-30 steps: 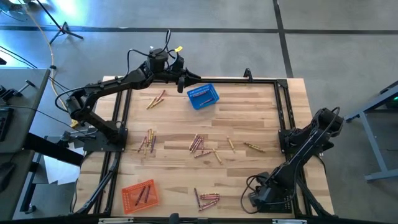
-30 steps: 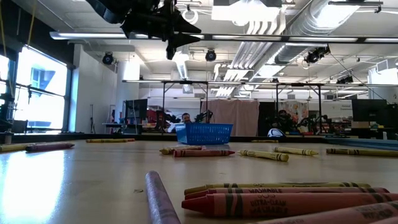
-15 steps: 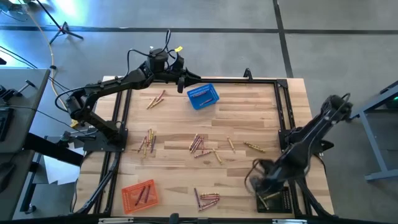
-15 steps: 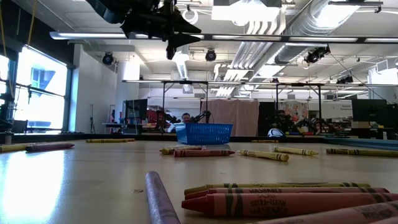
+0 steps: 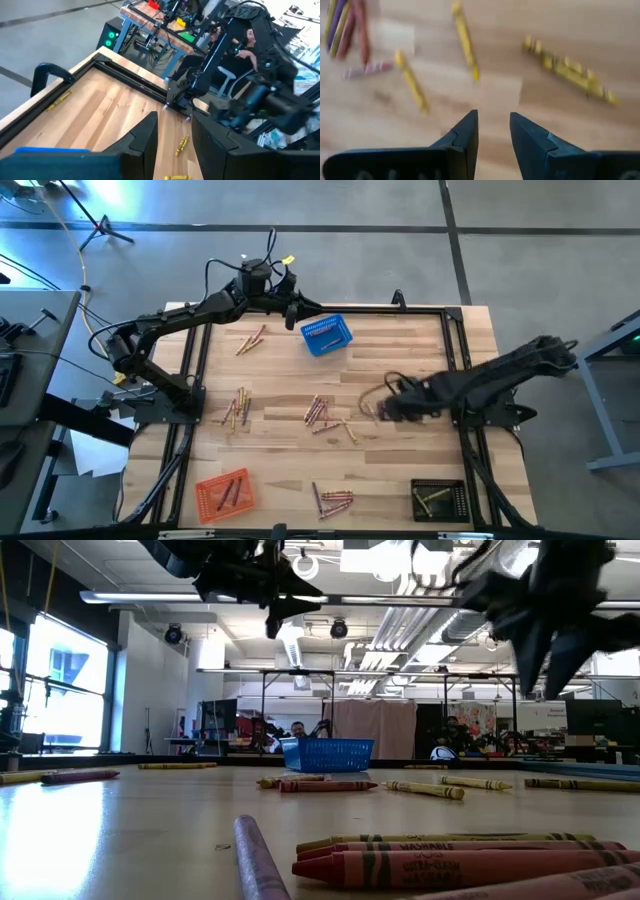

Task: Sort crayons
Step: Put the yellow crayon into the black bin

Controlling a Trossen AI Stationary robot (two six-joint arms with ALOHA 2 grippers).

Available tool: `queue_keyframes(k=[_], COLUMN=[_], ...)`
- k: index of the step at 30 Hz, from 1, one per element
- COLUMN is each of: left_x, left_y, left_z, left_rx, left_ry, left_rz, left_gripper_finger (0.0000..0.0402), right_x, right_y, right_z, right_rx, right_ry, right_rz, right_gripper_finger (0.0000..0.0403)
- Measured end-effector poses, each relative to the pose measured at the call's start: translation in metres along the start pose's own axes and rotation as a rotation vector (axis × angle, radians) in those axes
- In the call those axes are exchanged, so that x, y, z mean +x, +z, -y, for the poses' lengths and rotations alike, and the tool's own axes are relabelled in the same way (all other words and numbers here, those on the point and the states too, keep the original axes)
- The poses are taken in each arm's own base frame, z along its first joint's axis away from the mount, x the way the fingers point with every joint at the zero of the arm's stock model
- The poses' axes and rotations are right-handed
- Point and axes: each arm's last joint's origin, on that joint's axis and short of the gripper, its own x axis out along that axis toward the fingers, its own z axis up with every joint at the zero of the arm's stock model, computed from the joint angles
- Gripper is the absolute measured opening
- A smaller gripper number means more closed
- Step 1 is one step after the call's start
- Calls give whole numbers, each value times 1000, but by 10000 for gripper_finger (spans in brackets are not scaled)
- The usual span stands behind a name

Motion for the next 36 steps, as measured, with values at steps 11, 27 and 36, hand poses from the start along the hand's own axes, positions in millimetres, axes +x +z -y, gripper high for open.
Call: queue_keyframes(k=[11,27,36], left_x=[0,0,0], left_y=[-6,-7,-7], left_z=[-2,-2,-2], left_rx=[-41,-35,-35], left_ry=[21,22,23], left_rz=[-56,-62,-63], left_gripper_finger=[103,103,103], right_x=[59,102,106], right_y=[48,55,54], right_z=[-32,-31,-28], right_rx=[-94,-152,-149], right_ry=[56,-71,-119], right_rz=[-41,-102,-116], right_gripper_finger=[96,96,32])
